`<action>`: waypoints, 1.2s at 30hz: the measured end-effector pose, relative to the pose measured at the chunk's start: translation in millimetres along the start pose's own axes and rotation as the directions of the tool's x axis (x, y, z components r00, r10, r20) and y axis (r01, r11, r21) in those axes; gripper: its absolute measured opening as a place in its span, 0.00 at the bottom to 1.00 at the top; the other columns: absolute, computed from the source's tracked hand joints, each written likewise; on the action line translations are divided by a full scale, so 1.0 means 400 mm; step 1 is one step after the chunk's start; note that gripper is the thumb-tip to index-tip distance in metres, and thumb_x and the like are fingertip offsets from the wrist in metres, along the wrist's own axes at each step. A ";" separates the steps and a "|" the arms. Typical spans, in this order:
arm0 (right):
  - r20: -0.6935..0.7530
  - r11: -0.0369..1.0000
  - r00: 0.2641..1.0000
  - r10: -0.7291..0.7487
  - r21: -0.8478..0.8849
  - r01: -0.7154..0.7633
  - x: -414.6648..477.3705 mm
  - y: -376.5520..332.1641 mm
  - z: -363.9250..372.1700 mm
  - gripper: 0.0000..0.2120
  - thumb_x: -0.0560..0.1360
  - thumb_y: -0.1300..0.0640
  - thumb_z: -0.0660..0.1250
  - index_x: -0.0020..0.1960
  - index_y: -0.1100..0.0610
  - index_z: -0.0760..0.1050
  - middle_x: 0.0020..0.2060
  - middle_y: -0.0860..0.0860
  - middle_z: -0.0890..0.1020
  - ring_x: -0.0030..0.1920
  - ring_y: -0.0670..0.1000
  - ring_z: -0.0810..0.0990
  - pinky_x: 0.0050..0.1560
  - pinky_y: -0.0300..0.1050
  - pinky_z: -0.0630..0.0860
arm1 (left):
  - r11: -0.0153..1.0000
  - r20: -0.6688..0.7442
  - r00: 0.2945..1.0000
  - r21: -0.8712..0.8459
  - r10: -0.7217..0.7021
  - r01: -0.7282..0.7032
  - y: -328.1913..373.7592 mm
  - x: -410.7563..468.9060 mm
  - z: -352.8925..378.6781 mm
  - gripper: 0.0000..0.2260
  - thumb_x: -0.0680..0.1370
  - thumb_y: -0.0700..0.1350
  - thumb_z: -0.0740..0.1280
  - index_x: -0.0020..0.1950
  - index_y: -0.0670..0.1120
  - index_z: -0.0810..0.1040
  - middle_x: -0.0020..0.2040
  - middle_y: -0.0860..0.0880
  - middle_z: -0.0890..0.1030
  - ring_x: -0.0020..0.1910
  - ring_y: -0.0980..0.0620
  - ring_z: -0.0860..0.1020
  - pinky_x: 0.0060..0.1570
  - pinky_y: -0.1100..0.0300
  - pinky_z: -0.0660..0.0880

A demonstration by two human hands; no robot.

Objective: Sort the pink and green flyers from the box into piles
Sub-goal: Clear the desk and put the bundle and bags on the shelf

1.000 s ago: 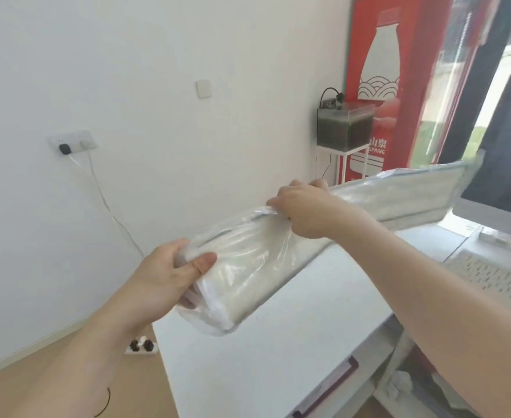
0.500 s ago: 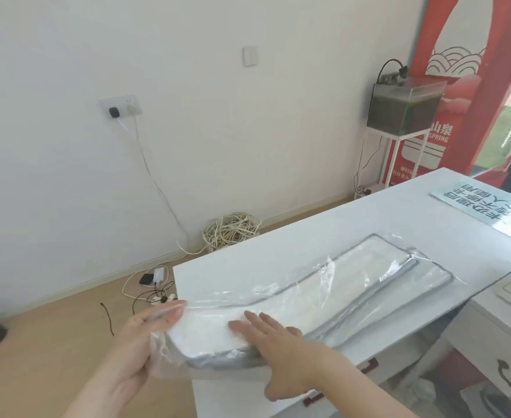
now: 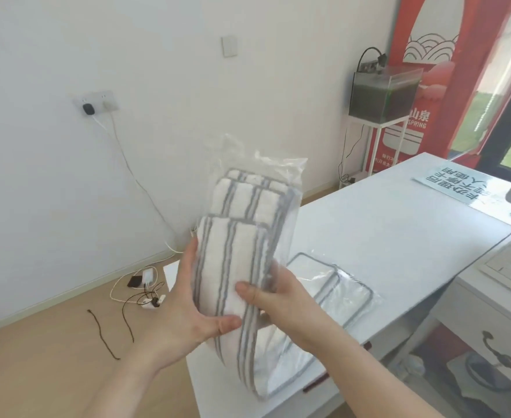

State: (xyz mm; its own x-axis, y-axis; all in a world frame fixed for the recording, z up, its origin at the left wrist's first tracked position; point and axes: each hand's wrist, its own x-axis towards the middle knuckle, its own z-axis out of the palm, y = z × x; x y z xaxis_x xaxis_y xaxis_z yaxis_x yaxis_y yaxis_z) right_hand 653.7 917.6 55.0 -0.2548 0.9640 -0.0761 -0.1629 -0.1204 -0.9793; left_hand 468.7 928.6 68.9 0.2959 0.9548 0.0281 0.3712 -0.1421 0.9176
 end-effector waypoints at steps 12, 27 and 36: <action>-0.641 0.481 0.749 0.169 -0.610 -0.630 -0.069 0.202 -0.195 0.39 0.77 0.38 0.58 0.78 0.57 0.46 0.70 0.59 0.63 0.69 0.58 0.64 0.66 0.50 0.67 | 0.739 0.140 0.921 0.646 -0.364 0.193 -0.190 0.230 0.308 0.40 0.71 0.70 0.63 0.72 0.44 0.58 0.69 0.42 0.67 0.65 0.40 0.68 0.63 0.51 0.67; -0.648 0.839 0.730 0.217 -0.257 -0.479 -0.105 0.172 -0.250 0.57 0.66 0.50 0.77 0.77 0.46 0.37 0.65 0.48 0.74 0.59 0.51 0.76 0.57 0.45 0.74 | 0.939 0.407 0.846 0.127 -0.344 0.320 -0.176 0.168 0.372 0.19 0.79 0.51 0.61 0.70 0.54 0.65 0.66 0.53 0.75 0.61 0.53 0.75 0.65 0.53 0.70; -0.315 -0.086 0.940 -0.130 -0.941 -0.327 -0.046 0.041 -0.190 0.32 0.68 0.67 0.59 0.71 0.58 0.54 0.38 0.46 0.71 0.37 0.56 0.70 0.46 0.51 0.62 | 0.072 0.424 0.777 0.857 0.465 -0.510 -0.052 0.220 0.278 0.52 0.66 0.54 0.76 0.78 0.49 0.45 0.79 0.45 0.49 0.77 0.44 0.48 0.72 0.39 0.46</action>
State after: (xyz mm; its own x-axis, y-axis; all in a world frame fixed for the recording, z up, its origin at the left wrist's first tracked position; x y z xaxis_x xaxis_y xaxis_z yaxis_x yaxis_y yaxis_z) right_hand 728.1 915.8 26.0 0.0815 0.9967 -0.0031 0.9944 -0.0815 -0.0672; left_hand 584.9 986.6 8.4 0.7755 0.5656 0.2804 0.6301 -0.7211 -0.2880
